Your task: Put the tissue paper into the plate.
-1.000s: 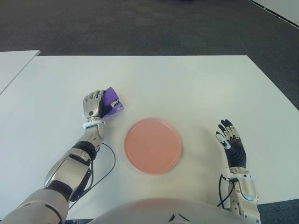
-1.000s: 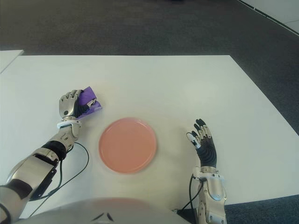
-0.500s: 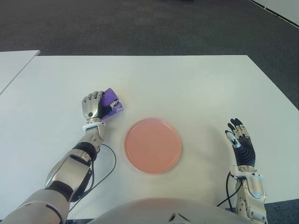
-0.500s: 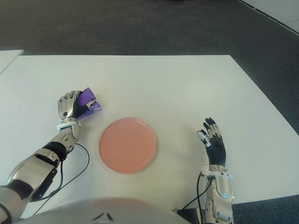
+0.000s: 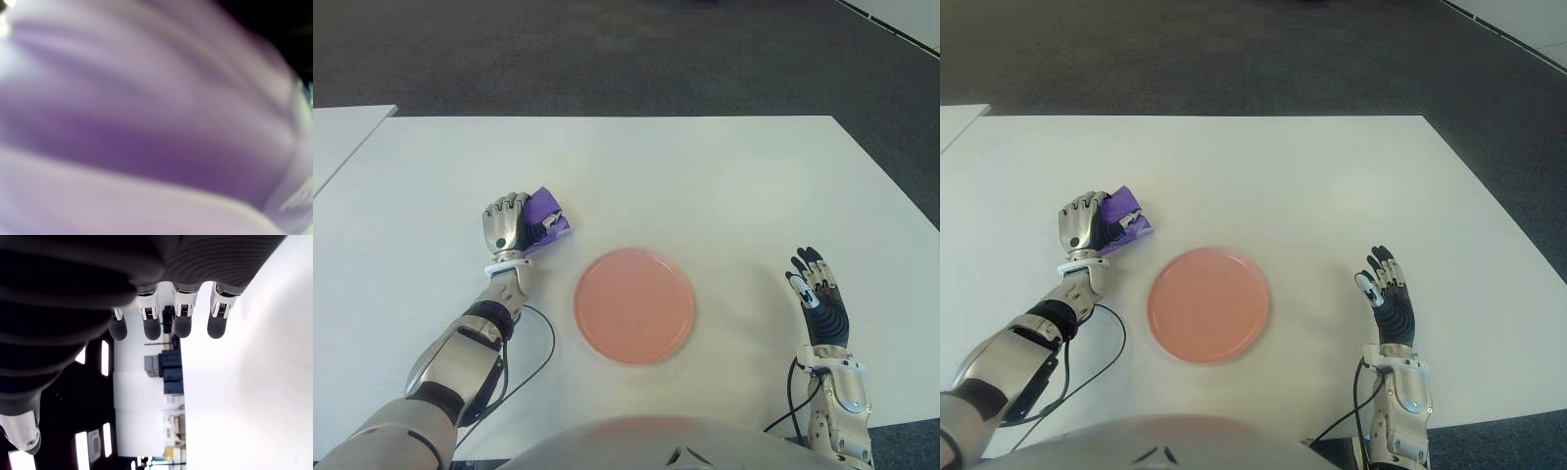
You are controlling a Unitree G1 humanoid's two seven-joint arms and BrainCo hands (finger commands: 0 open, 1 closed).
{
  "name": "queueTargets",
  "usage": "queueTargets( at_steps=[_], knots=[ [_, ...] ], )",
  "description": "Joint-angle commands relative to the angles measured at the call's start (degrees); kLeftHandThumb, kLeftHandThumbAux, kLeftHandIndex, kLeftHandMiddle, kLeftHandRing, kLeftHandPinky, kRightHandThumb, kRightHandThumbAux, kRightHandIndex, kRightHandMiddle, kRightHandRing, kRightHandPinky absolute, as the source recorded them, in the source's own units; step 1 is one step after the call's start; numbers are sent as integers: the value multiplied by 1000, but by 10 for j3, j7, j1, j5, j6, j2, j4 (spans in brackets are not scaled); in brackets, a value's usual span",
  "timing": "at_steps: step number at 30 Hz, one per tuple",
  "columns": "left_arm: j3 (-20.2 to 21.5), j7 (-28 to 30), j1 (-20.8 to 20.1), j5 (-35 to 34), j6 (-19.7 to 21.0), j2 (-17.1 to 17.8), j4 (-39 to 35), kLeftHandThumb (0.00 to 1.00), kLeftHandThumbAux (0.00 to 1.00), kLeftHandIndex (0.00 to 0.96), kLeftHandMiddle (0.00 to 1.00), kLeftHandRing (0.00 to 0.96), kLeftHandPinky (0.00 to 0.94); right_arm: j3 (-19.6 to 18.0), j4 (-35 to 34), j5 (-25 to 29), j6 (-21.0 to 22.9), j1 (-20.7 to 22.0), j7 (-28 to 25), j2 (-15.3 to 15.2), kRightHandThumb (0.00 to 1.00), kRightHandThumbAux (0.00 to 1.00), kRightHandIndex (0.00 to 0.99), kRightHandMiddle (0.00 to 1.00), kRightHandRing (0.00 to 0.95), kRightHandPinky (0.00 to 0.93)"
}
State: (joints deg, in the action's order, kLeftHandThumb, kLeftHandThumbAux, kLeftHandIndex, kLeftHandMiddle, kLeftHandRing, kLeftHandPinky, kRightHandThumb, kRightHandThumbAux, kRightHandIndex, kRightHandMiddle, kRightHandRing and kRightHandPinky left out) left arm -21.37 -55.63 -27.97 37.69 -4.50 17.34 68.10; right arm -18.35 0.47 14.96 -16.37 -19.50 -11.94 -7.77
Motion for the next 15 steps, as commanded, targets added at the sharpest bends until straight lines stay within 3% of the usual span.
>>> queueTargets(
  at_steps=[1, 3, 8, 15],
  knots=[
    [-27, 36, 100, 8, 12, -27, 64, 1000, 657, 385, 509, 535, 456, -18, -51, 37, 59, 7, 34, 8, 43, 597, 9, 79, 61, 71],
    [-28, 34, 100, 9, 11, -26, 64, 1000, 657, 385, 509, 536, 457, -22, -79, 41, 94, 7, 60, 12, 104, 662, 37, 113, 104, 111],
    [-27, 29, 99, 9, 10, -25, 62, 1000, 657, 384, 508, 537, 458, -24, -93, 27, 138, 8, 96, 13, 134, 696, 37, 112, 109, 126],
    [-26, 20, 95, 8, 8, -20, 56, 1000, 657, 379, 502, 531, 461, -17, -28, 22, 83, 26, 90, 32, 165, 696, 32, 112, 112, 140]
  ],
)
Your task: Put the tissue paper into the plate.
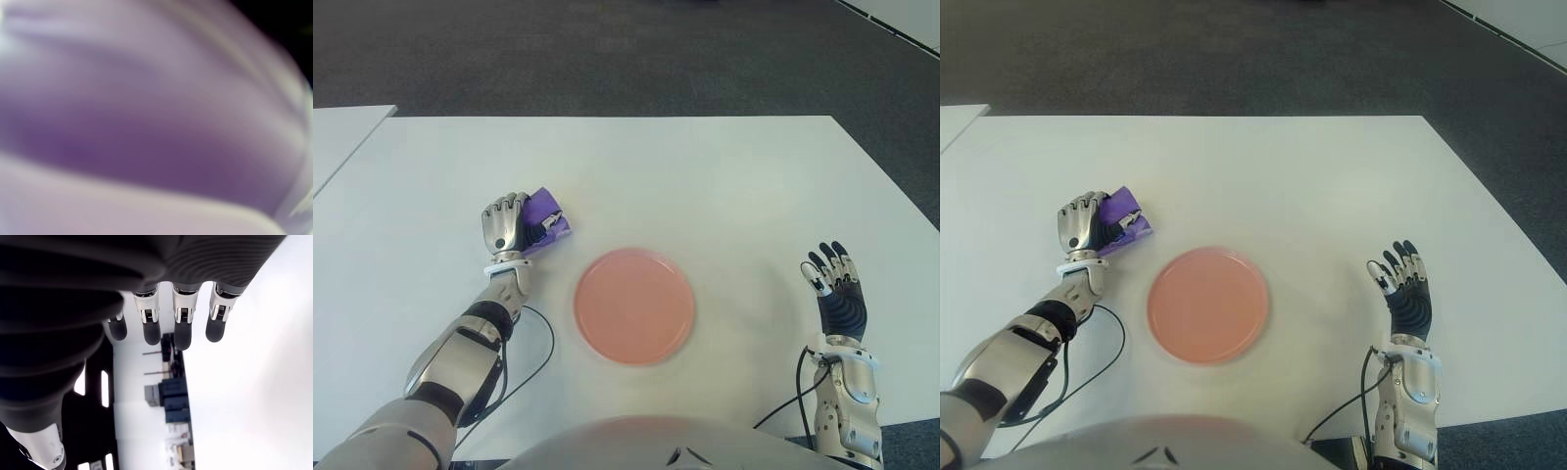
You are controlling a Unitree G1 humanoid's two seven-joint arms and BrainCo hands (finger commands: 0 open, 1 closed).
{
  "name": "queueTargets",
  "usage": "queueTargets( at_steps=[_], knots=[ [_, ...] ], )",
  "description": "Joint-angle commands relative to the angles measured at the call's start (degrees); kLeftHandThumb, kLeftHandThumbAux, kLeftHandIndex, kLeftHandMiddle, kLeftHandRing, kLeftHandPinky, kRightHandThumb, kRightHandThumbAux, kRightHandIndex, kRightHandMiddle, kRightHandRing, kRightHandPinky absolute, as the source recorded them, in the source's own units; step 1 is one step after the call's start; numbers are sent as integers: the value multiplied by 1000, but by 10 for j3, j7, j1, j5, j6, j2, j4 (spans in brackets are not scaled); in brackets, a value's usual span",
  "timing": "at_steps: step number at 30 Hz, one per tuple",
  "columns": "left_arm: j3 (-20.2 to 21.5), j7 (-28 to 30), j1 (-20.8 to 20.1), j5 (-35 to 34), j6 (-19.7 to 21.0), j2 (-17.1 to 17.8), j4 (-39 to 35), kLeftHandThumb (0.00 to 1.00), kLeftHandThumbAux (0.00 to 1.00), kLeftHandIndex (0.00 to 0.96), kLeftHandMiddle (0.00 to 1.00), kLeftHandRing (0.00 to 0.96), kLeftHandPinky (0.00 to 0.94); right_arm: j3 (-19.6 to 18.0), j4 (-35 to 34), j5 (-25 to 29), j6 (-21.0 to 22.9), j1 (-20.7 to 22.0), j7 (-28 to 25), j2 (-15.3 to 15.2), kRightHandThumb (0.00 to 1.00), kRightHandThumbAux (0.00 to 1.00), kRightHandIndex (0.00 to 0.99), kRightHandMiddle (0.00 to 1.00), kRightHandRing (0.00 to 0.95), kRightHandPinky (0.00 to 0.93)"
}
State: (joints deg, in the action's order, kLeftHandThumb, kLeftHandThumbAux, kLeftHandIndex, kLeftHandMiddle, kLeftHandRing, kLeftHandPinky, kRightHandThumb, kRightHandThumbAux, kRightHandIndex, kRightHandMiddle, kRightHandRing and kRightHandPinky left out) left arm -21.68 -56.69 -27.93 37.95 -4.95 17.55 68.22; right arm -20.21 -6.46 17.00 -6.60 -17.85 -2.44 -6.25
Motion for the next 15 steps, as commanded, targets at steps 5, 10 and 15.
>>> queueTargets(
  at_steps=[5, 10, 15],
  knots=[
    [-21, 23, 85, 6, 9, -8, 45, 1000, 658, 379, 472, 528, 476, 7, 57, 6, -67, 15, -37, 23, 146, 702, 57, 141, 120, 118],
    [-17, 21, 72, 5, 3, 9, 19, 1000, 655, 404, 471, 565, 473, 17, 64, -11, -87, 17, -43, 23, 110, 714, 64, 143, 110, 88],
    [-6, 20, 81, -1, 4, 24, -76, 1000, 658, 389, 486, 538, 445, 30, 83, -29, -96, 21, -46, 23, 78, 710, 52, 129, 103, 103]
  ],
)
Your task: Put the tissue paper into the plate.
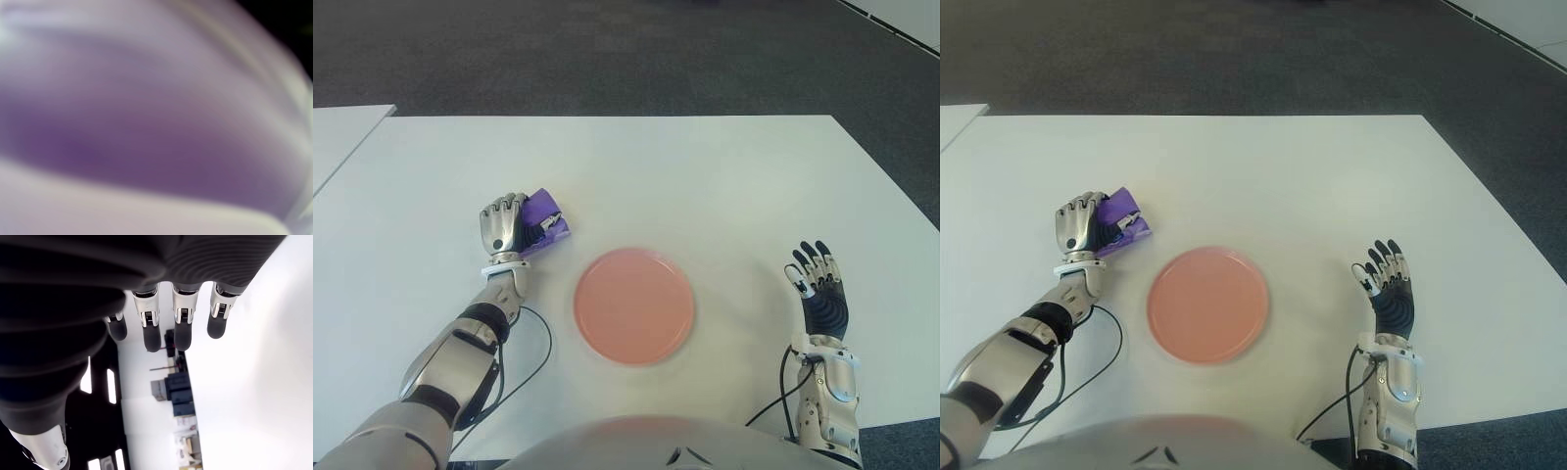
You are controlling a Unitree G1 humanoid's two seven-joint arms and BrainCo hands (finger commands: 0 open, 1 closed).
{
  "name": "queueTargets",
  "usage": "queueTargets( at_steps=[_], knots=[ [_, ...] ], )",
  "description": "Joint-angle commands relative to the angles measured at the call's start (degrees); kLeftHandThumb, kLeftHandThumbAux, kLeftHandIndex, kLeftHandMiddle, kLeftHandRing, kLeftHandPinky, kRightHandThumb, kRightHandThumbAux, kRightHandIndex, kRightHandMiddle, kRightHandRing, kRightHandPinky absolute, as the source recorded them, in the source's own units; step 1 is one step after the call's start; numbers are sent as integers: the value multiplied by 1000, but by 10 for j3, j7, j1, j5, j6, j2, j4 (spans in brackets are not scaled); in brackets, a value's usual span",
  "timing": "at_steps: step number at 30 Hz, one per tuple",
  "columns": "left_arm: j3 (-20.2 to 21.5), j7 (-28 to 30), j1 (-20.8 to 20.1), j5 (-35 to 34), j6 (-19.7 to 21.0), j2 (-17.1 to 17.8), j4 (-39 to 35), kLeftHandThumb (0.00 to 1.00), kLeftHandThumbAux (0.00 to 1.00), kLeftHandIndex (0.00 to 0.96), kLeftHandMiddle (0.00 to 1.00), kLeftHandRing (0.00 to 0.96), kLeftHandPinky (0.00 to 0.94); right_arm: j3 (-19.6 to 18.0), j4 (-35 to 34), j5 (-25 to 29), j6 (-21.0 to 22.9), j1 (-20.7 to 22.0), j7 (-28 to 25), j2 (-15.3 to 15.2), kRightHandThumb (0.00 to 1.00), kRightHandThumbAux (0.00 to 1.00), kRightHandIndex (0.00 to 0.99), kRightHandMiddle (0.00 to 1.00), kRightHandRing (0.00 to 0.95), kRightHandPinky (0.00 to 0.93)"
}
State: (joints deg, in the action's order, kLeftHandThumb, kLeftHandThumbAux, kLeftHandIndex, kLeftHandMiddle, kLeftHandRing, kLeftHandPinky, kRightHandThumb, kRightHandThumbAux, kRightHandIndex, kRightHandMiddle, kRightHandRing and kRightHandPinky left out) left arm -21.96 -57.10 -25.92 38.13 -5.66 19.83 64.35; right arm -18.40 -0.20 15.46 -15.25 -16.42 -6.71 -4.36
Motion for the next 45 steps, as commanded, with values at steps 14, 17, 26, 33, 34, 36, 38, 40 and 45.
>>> queueTargets(
  at_steps=[14, 17, 26, 33, 34, 36, 38, 40, 45],
  knots=[
    [23, 113, 160, 36, 102, 47, -369, 982, 654, 384, 505, 525, 555, 33, 33, -38, 2, 21, 10, 7, 76, 692, 30, 116, 111, 117],
    [28, 131, 170, 45, 118, 49, -405, 961, 651, 384, 506, 527, 675, 35, 31, -37, 1, 20, 11, 8, 78, 691, 29, 114, 110, 116],
    [38, 175, 194, 86, 156, 50, -498, 951, 650, 385, 506, 529, 721, 38, 33, -37, -13, 12, 8, 12, 88, 680, 42, 129, 123, 135],
    [40, 186, 196, 107, 162, 51, -516, 950, 650, 387, 503, 527, 711, 38, 20, -44, 16, 3, 24, 12, 74, 676, 34, 123, 127, 142],
    [41, 188, 197, 109, 162, 51, -520, 950, 650, 388, 502, 527, 709, 38, 20, -44, 15, 2, 25, 13, 71, 678, 31, 123, 128, 140],
    [42, 193, 198, 112, 164, 52, -527, 950, 650, 388, 501, 527, 707, 38, 23, -43, 8, 1, 24, 15, 68, 679, 30, 124, 129, 139],
    [43, 199, 200, 116, 166, 52, -537, 950, 649, 388, 501, 526, 712, 40, 26, -41, 6, 3, 23, 16, 66, 679, 32, 126, 130, 140],
    [44, 205, 202, 120, 168, 53, -550, 950, 649, 389, 501, 525, 710, 41, 29, -37, 7, 5, 22, 18, 69, 674, 35, 128, 131, 142],
    [47, 214, 205, 135, 171, 57, -578, 950, 649, 391, 500, 526, 713, 44, 42, -39, -14, 6, 16, 23, 82, 655, 41, 130, 133, 150]
  ],
)
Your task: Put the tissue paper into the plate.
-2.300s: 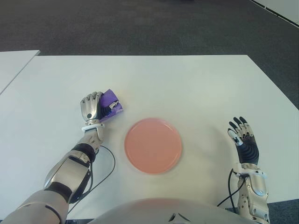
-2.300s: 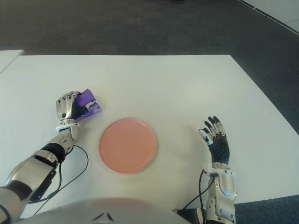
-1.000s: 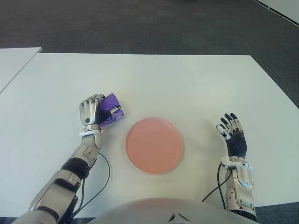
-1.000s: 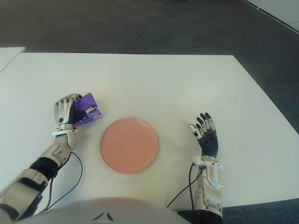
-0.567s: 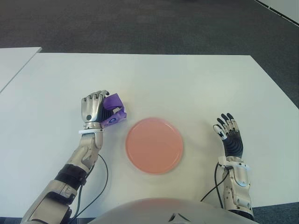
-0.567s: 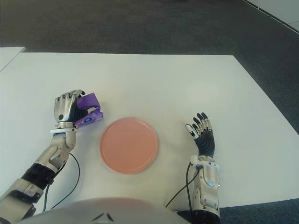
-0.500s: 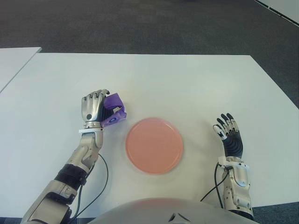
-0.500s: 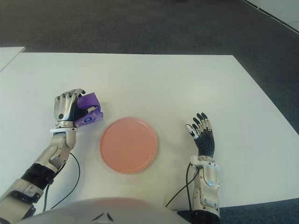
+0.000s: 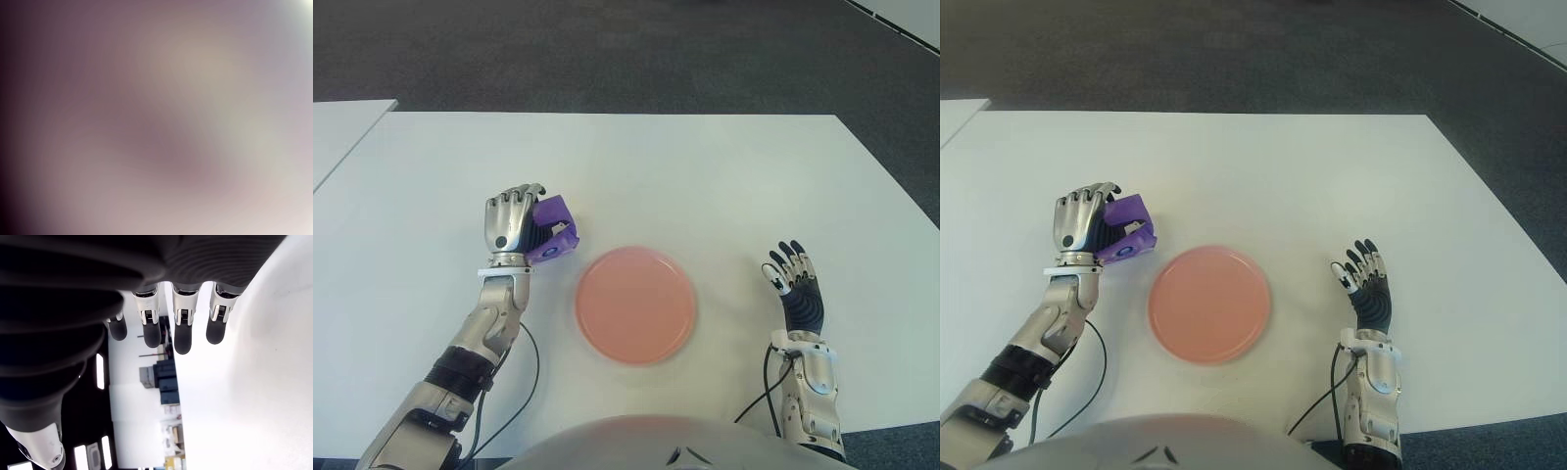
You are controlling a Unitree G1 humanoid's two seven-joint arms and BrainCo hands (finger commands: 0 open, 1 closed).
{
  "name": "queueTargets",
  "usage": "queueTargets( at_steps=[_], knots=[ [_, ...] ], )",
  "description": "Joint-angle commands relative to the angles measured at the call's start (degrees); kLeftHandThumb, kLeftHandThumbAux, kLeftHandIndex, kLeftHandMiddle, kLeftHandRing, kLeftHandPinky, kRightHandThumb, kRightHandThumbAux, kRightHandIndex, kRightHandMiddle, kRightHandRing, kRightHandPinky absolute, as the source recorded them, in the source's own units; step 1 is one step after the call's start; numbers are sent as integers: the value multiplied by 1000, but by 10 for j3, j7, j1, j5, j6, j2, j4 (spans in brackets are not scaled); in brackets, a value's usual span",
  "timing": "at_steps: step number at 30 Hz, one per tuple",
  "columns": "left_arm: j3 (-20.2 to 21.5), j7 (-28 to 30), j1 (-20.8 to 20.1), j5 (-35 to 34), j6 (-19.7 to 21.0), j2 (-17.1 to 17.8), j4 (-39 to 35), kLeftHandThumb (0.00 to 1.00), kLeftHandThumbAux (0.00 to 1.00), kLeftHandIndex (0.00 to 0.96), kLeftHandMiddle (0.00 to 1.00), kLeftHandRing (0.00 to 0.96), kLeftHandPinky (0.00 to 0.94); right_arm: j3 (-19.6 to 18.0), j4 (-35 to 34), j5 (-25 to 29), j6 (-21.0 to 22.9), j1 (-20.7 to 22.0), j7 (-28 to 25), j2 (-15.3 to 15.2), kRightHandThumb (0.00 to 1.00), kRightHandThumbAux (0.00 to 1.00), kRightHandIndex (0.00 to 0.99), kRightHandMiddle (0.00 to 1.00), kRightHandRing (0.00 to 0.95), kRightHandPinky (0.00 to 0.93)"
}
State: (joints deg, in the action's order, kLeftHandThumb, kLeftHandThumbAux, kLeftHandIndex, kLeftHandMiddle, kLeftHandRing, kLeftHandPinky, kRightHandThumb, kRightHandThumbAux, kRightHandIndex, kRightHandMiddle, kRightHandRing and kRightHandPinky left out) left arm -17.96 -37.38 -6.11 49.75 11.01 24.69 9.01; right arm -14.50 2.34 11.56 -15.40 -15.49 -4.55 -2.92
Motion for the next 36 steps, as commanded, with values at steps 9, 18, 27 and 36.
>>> queueTargets(
  at_steps=[9, 18, 27, 36],
  knots=[
    [17, 43, 12, 45, 13, 17, -64, 947, 652, 385, 481, 539, 729, 4, 46, 7, -45, 0, -26, 8, 79, 630, 37, 126, 132, 152],
    [21, 51, 18, 55, 11, 17, -63, 947, 652, 386, 478, 545, 740, 4, 54, 9, -50, 2, -27, 11, 108, 643, 48, 141, 144, 155],
    [21, 51, 21, 56, 11, 10, -58, 948, 652, 391, 473, 551, 744, 3, 55, 6, -54, 1, -26, 8, 109, 635, 51, 150, 151, 161],
    [21, 56, 23, 50, 8, 8, -57, 947, 652, 388, 473, 541, 731, -1, 53, 3, -34, 0, -17, 3, 85, 633, 36, 136, 141, 155]
  ],
)
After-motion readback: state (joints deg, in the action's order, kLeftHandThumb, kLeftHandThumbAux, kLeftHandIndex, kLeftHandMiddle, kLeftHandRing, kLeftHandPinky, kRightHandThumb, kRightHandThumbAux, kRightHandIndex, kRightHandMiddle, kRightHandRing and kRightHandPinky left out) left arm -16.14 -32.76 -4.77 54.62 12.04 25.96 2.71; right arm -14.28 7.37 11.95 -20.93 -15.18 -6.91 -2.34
